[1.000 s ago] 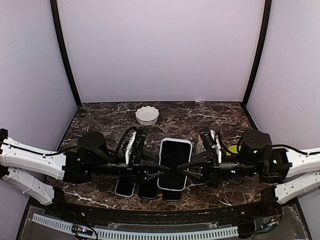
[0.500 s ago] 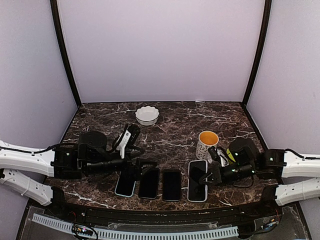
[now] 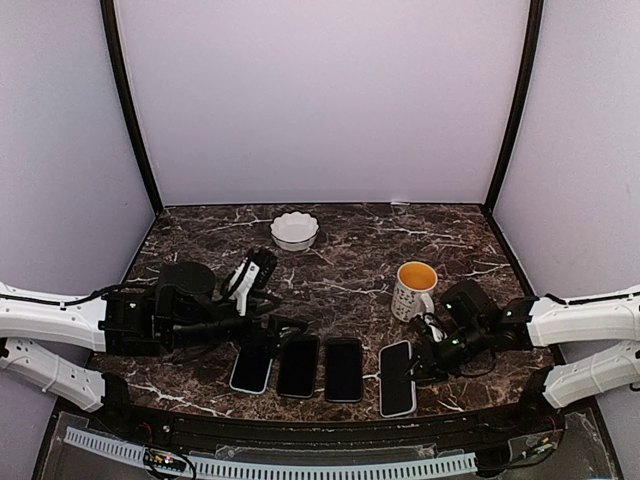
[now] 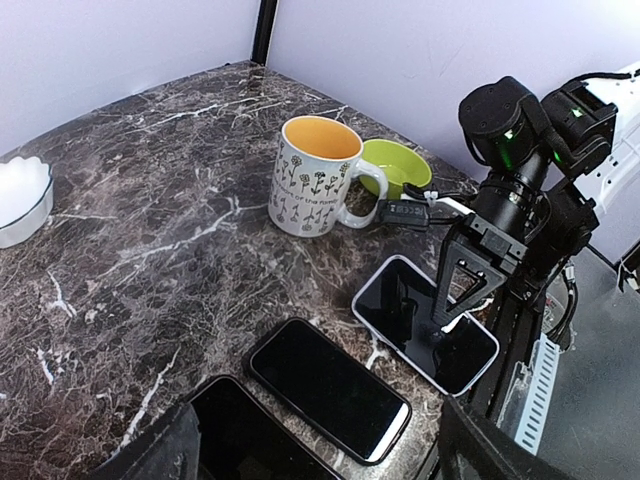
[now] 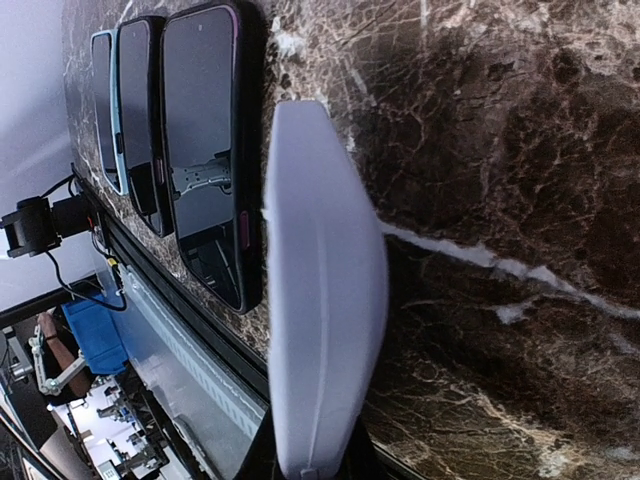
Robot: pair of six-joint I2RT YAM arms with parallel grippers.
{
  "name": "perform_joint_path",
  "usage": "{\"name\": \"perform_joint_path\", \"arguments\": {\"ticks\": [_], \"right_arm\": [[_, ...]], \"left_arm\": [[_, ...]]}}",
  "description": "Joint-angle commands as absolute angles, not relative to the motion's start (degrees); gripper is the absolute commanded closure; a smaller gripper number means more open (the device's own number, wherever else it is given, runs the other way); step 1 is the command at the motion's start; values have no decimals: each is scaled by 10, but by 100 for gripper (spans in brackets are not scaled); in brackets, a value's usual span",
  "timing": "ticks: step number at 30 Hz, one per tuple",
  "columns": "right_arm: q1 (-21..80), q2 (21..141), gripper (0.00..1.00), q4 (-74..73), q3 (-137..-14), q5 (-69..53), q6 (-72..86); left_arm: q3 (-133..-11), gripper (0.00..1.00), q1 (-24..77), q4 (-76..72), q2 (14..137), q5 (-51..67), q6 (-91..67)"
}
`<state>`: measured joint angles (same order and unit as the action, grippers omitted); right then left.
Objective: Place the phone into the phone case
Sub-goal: Place the phone with the phone case at the center of the board, then reset both arms
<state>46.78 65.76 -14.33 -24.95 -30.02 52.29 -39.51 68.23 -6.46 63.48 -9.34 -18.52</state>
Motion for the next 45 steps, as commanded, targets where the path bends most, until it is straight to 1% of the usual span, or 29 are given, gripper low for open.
{"name": "perform_joint_path", "arguments": {"ticks": [1,2,3,4,6,14,20,26,28,32,33,34,35,38,40,43,45], "right_arm": [[446,675,100,-128,-260,-303,492],[444,677,93,-148,-266,-288,486],[443,679,84,-169,-272,-271,479],[442,682,79,-186,-279,-257,472],[442,689,76,-208,-282,-243,461],[442,692,74,-229,-279,-210,464],[442,670,54,-262,-282,-188,470],[442,653,50,-326,-334,-150,457],[443,644,47,-355,-364,-147,450],[443,633,27,-447,-429,-179,406],[443,631,19,-465,-448,-193,395],[443,628,8,-477,-465,-207,387],[443,625,2,-484,-487,-217,379],[442,621,2,-467,-562,-231,348],[441,635,2,-446,-627,-203,320],[421,679,1,-433,-722,-74,283],[384,710,1,-417,-763,-18,258]], "left_arm": [[-394,16,678,-62,609,-94,-184],[-394,16,678,-62,607,-95,-184],[-394,16,678,-63,607,-95,-182],[-394,16,677,-63,607,-96,-180],[-394,16,677,-64,607,-95,-178],[-395,16,676,-61,609,-96,-177],[-397,16,674,-56,606,-101,-176],[-410,16,667,-38,611,-106,-177],[-419,16,660,-17,614,-113,-178],[-437,16,634,40,617,-126,-180],[-439,16,630,49,617,-126,-178],[-441,16,622,52,614,-126,-174],[-442,16,619,55,613,-125,-170],[-453,15,606,56,610,-133,-147],[-464,14,593,55,613,-137,-129],[-494,12,550,58,628,-137,-109],[-517,11,503,67,644,-110,-105]]}}
